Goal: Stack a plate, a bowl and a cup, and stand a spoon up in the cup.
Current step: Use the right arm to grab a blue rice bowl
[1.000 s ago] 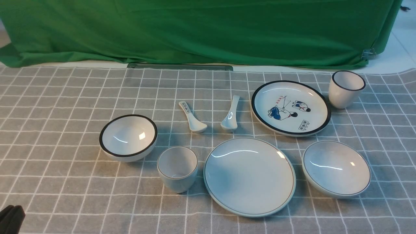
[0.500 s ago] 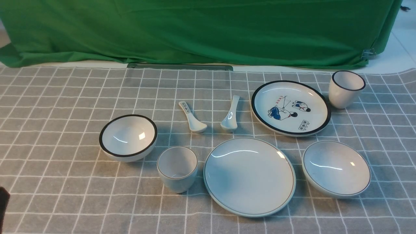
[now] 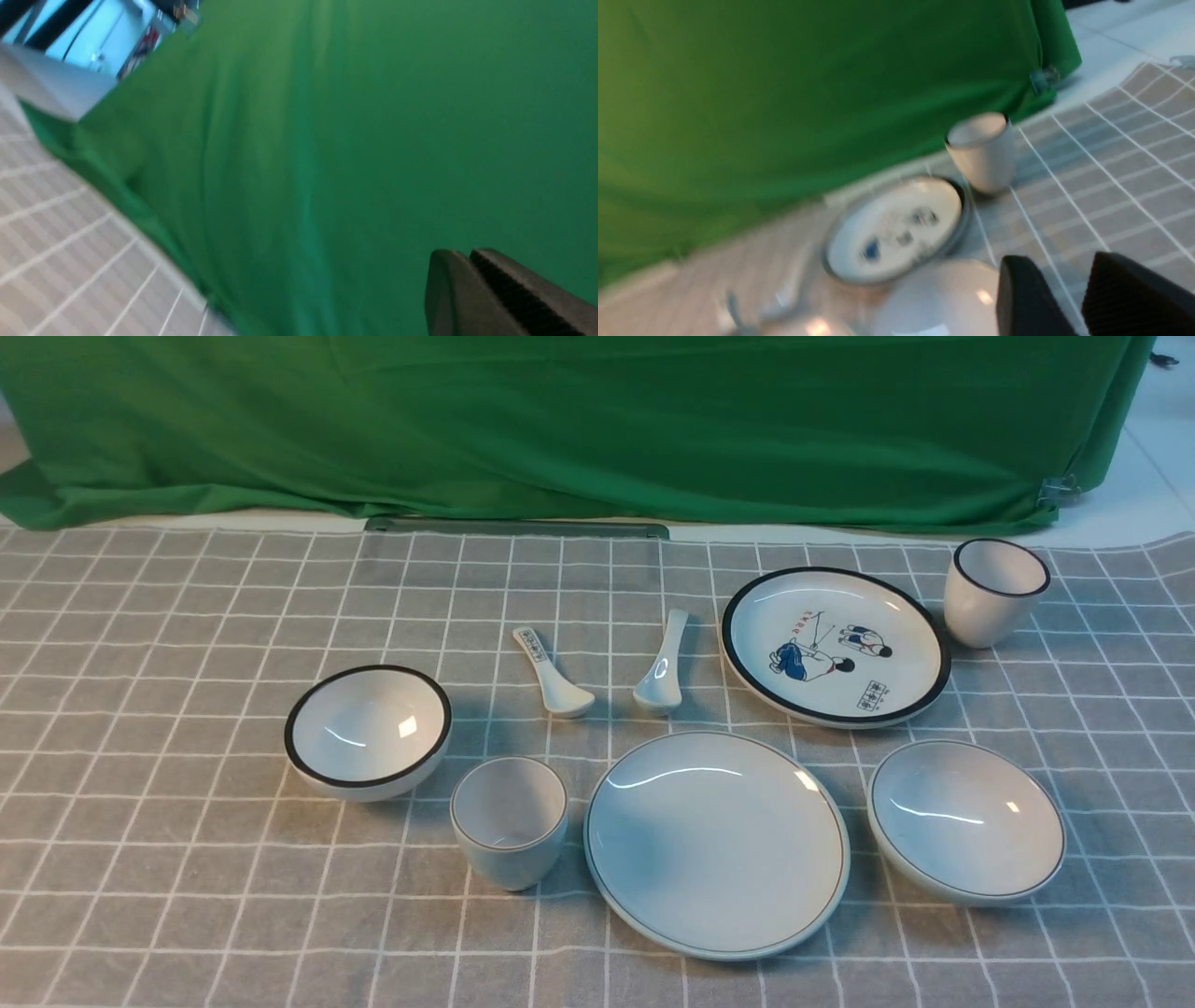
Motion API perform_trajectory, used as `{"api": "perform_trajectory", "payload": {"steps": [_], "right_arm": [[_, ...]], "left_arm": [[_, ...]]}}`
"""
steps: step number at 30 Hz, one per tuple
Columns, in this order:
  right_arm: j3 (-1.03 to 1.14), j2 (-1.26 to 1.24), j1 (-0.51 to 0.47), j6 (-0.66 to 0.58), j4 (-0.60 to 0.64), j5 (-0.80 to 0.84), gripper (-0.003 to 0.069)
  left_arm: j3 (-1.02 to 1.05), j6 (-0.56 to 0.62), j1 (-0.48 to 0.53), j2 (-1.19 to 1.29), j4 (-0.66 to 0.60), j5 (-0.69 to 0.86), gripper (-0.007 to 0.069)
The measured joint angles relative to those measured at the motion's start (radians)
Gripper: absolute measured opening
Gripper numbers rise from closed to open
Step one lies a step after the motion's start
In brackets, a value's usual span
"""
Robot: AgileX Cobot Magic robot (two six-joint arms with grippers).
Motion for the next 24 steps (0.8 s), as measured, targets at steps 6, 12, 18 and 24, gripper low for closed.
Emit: {"api": "perform_trajectory", "payload": {"steps": [6, 12, 18, 24], "right_arm": [[0.0, 0.0, 0.0, 0.011, 0.002, -0.124, 0.0239], [-0.076, 0.018, 0.002, 0.03, 0.005, -0.142, 0.0221], [-0.513, 0.27, 0.022, -0.202, 0.003, 0.321, 0.005], [-0.931, 0.816, 0.023, -0.396, -0.031, 0.97, 0.0023]], "left_arm": [[-0.06, -0.032, 0.0, 0.021, 0.136, -0.082, 0.0017], [-0.355, -0.036, 0.0, 0.209, 0.286, 0.264, 0.0017], [-0.683, 0.081, 0.0, 0.541, 0.341, 0.895, 0.0017], [-0.798, 0.303, 0.0, 0.948, 0.256, 1.285, 0.0017]]}}
